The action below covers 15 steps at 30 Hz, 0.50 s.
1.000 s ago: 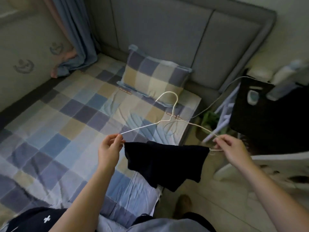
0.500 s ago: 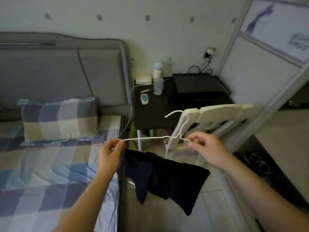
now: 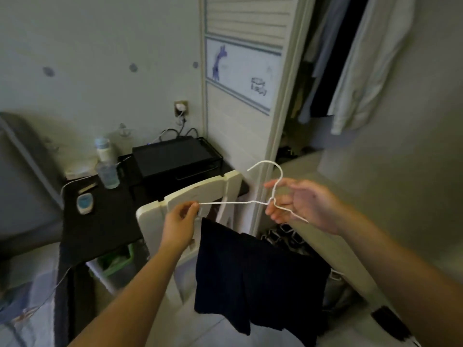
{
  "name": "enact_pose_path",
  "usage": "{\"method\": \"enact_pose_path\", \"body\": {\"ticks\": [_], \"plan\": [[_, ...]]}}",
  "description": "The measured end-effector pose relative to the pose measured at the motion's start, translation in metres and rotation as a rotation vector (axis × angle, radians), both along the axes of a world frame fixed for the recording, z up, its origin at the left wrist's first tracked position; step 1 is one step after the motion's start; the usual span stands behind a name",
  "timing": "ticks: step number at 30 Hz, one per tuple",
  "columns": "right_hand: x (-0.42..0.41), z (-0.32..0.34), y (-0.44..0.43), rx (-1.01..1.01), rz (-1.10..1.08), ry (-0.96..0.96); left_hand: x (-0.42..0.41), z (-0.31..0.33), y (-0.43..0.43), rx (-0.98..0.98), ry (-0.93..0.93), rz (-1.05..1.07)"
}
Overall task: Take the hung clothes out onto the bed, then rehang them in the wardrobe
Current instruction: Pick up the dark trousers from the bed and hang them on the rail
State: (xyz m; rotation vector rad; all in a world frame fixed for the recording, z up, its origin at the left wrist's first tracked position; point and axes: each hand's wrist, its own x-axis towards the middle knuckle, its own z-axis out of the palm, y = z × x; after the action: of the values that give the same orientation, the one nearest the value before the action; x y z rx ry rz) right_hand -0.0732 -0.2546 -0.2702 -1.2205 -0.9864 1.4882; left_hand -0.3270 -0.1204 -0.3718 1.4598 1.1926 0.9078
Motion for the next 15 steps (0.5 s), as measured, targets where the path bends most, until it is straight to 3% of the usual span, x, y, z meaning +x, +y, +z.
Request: {"method": "enact_pose_path", "body": {"ticks": [6,15], "plan": [[0.077,0.022,-0.015,0.061,-0.195,0.111,0.106,0.035,0.022,0.086,-0.036,-0.331],[0.153,0.09,-0.004,0.236,-0.561,0.023,0.244,0.135,0.077,0.048,-0.15,-0.889]]}}
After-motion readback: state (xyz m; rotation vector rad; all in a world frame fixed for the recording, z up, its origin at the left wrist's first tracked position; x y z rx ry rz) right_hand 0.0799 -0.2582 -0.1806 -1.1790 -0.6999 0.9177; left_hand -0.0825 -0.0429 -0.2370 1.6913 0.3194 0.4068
